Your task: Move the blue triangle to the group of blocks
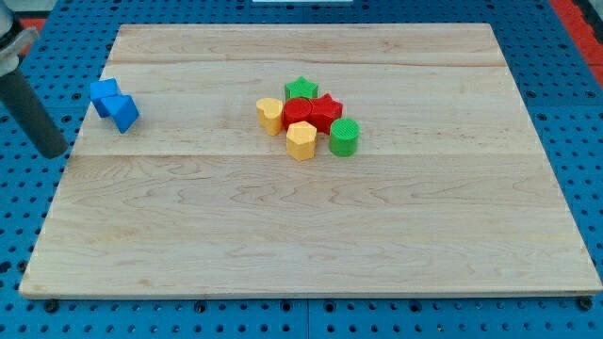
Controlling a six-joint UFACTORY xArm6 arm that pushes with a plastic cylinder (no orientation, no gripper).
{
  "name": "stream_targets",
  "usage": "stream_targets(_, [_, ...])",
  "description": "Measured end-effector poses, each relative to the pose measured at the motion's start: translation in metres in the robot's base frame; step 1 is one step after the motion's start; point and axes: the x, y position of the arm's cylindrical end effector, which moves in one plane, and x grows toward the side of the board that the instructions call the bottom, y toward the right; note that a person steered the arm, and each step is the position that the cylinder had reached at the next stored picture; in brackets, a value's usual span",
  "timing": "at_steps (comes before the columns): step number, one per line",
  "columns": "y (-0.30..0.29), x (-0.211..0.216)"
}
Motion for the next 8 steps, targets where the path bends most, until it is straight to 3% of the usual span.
stream_targets(2, [0.010, -0.046])
stream_targets(4, [0.080, -0.047])
stream_targets(8, [0.112, -0.099])
